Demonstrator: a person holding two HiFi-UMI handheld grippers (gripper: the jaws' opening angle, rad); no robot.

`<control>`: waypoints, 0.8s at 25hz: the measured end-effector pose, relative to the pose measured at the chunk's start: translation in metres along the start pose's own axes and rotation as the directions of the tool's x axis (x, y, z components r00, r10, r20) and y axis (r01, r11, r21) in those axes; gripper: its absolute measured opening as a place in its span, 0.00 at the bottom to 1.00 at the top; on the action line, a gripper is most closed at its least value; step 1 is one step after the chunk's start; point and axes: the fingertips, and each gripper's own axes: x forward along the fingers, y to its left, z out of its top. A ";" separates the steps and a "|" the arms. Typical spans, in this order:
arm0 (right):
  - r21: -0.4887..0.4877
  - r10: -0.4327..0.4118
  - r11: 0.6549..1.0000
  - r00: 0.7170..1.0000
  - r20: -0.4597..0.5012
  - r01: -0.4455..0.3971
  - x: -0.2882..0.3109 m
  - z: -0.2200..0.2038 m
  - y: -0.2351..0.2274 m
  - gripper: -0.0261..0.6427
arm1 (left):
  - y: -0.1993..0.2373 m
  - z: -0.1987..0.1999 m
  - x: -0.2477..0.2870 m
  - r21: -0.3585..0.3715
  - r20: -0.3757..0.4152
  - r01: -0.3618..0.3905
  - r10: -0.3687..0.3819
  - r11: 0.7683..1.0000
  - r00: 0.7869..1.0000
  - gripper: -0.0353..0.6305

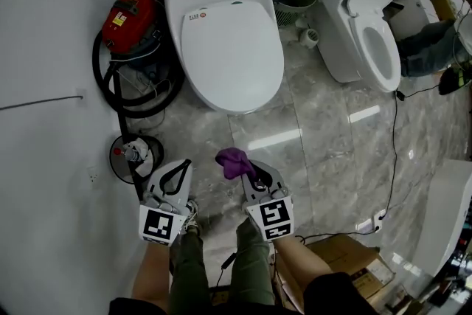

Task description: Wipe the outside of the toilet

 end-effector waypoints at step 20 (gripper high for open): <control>-0.183 0.083 0.981 0.990 0.116 -0.061 0.165 -0.103 -0.025 0.10 | 0.036 -0.175 0.115 -0.074 0.101 -0.132 0.140 0.988 0.985 0.06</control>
